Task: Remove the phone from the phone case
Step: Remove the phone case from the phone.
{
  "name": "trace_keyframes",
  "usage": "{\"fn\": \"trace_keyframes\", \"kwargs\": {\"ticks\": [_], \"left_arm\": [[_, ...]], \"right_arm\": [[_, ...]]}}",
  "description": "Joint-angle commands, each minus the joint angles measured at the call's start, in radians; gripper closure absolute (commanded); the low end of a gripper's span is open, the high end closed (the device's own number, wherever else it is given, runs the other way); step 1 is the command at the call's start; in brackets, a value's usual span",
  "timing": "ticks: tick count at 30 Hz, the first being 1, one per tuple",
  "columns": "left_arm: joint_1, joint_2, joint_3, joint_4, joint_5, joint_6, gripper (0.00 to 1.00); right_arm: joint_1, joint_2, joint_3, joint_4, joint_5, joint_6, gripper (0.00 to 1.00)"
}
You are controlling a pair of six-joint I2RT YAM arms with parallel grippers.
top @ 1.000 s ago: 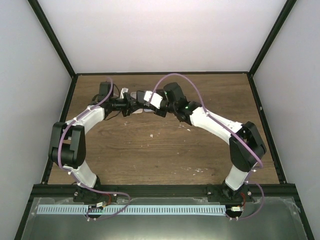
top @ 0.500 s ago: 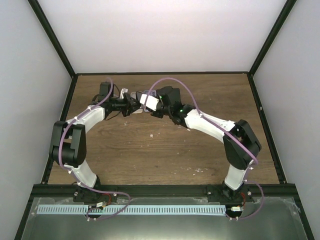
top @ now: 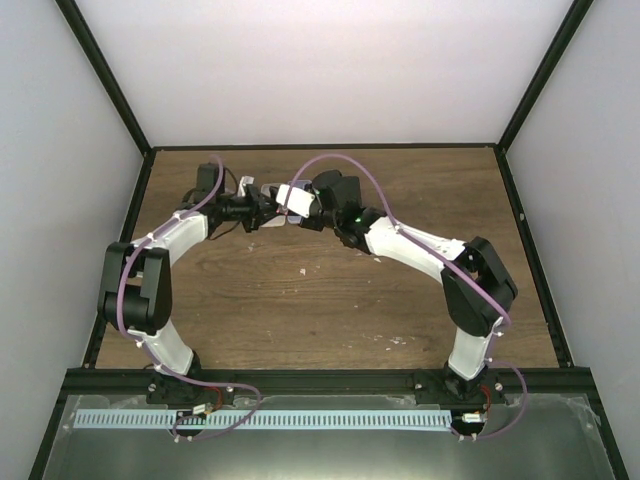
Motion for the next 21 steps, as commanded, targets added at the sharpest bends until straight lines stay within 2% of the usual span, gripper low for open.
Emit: {"fn": "trace_keyframes", "kwargs": {"ticks": [1, 7, 10, 17, 21], "left_arm": [[0.023, -0.038, 0.000, 0.034, 0.034, 0.067, 1.00], [0.067, -0.059, 0.012, -0.126, -0.097, 0.276, 1.00], [0.100, -0.061, 0.006, -0.162, -0.134, 0.331, 1.00], [0.161, -0.077, -0.003, -0.180, -0.128, 0.411, 1.00], [0.218, -0.053, 0.035, -0.241, -0.099, 0.619, 1.00]], "right_arm": [[-0.001, -0.061, 0.054, 0.013, 0.018, 0.017, 0.99], [0.000, -0.121, 0.084, 0.017, -0.003, 0.051, 0.99], [0.000, -0.168, 0.094, 0.001, -0.036, 0.092, 0.99], [0.000, -0.253, 0.084, 0.002, -0.047, 0.109, 0.99], [-0.002, -0.272, 0.052, 0.011, -0.031, 0.094, 0.99]]}}
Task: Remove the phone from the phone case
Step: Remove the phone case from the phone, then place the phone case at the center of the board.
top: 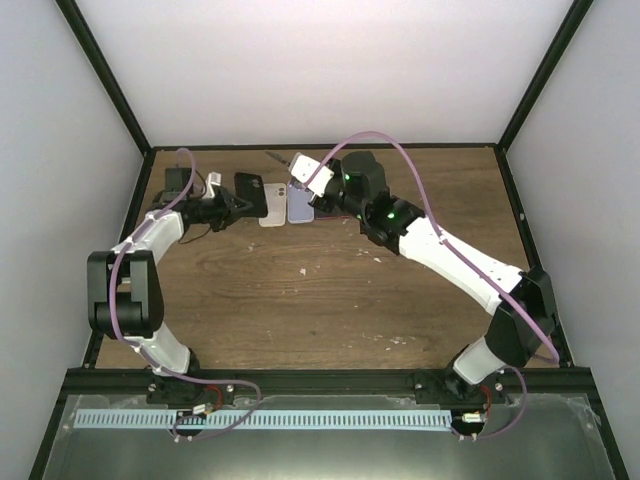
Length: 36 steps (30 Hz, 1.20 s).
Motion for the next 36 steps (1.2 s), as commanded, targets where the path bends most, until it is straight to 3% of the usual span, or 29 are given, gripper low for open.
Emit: {"fn": "trace_keyframes", "kwargs": {"ticks": [1, 7, 14, 26, 36], "left_arm": [[0.066, 0.008, 0.047, -0.066, 0.031, 0.260, 1.00], [0.172, 0.167, 0.225, -0.282, 0.061, 0.538, 1.00], [0.181, 0.372, 0.449, -0.493, 0.038, 0.763, 1.00], [0.177, 0.574, 0.558, -0.484, 0.017, 0.759, 1.00], [0.128, 0.652, 0.590, -0.476, 0.005, 0.730, 1.00]], "right_arm": [[-0.005, -0.037, 0.009, 0.044, 0.007, 0.006, 0.99], [-0.023, -0.077, -0.044, 0.043, -0.006, 0.004, 0.99], [-0.063, -0.080, -0.052, 0.021, -0.020, 0.015, 0.99], [-0.088, -0.075, -0.038, -0.009, -0.035, 0.020, 0.99], [-0.099, -0.043, -0.007, -0.021, -0.047, 0.034, 0.99]]}}
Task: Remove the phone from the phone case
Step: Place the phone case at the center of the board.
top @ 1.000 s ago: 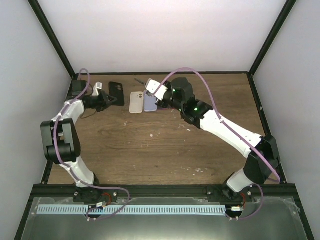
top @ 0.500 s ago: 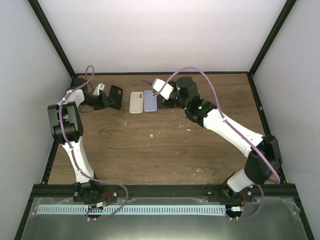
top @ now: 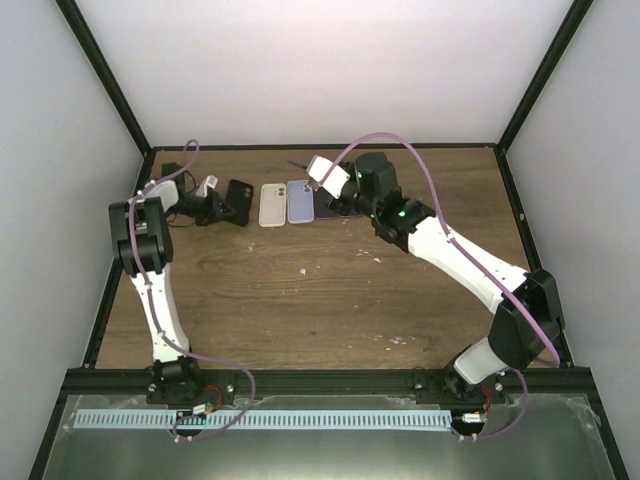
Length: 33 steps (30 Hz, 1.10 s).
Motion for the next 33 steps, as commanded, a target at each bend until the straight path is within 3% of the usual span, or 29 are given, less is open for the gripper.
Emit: {"fn": "trace_keyframes", "kwargs": {"ticks": [1, 5, 15, 29, 31, 33], "left_arm": [[-0.046, 0.025, 0.026, 0.002, -0.009, -0.006, 1.00], [-0.058, 0.030, 0.011, 0.011, -0.049, -0.024, 1.00], [-0.075, 0.008, -0.008, 0.006, -0.079, -0.021, 0.86], [-0.105, -0.022, -0.032, -0.007, -0.068, 0.004, 0.94], [-0.105, -0.028, -0.041, -0.005, -0.074, -0.001, 0.89], [-0.105, -0.037, -0.047, -0.002, -0.098, -0.010, 0.78]], "right_arm": [[-0.007, -0.004, 0.066, 0.037, -0.015, 0.014, 0.99], [-0.011, 0.001, 0.071, 0.037, -0.020, 0.016, 0.99], [-0.016, -0.003, 0.064, 0.036, -0.028, 0.016, 0.99], [-0.016, -0.013, 0.057, 0.025, -0.049, 0.019, 0.99], [-0.016, -0.013, 0.057, 0.025, -0.049, 0.020, 0.99], [-0.016, -0.014, 0.056, 0.024, -0.049, 0.019, 0.99]]}}
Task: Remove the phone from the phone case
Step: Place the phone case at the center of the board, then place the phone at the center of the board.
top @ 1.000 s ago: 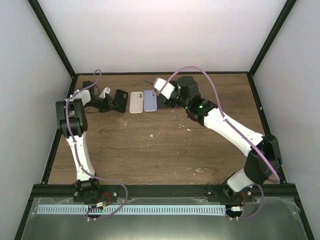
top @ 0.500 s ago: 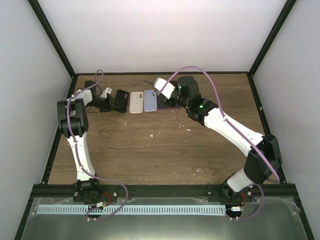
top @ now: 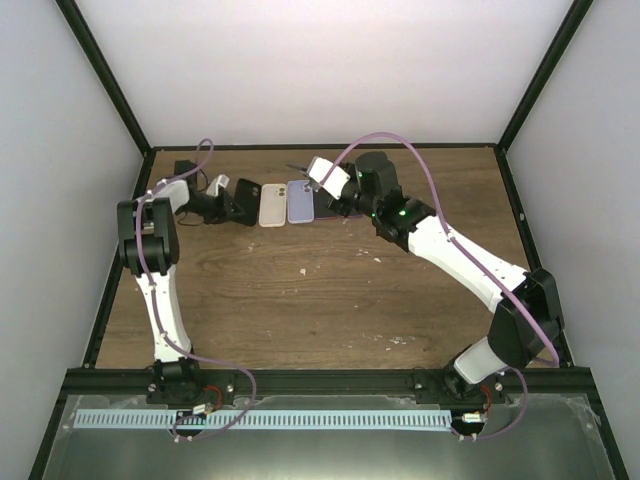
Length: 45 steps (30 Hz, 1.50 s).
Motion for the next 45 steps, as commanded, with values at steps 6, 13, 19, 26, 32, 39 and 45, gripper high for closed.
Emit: {"fn": "trace_keyframes", "kwargs": {"ticks": [6, 13, 19, 26, 32, 39, 45], "left_arm": [[-0.028, -0.075, -0.056, -0.026, -0.132, -0.020, 0.50], [-0.027, -0.184, -0.120, 0.009, -0.213, -0.032, 0.01], [-0.026, -0.356, -0.157, 0.029, -0.209, 0.014, 0.00], [-0.068, -0.534, -0.087, 0.038, 0.038, -0.053, 0.00], [-0.132, -0.596, -0.045, 0.108, 0.255, -0.231, 0.00], [-0.202, -0.606, -0.147, 0.407, 0.424, -0.580, 0.00], [-0.261, -0.581, -0.213, 0.629, 0.462, -0.821, 0.08]], "right_arm": [[-0.004, -0.017, 0.048, 0.053, -0.007, 0.006, 0.99], [-0.004, -0.006, 0.031, 0.091, 0.013, -0.032, 0.99], [-0.004, -0.008, -0.019, 0.184, 0.046, -0.136, 0.99], [-0.004, -0.005, -0.148, 0.458, 0.110, -0.391, 0.99], [-0.004, 0.002, -0.256, 0.734, 0.111, -0.586, 0.99], [0.019, 0.021, -0.370, 1.017, 0.080, -0.776, 0.99], [0.050, 0.036, -0.388, 1.086, 0.066, -0.840, 0.99]]}}
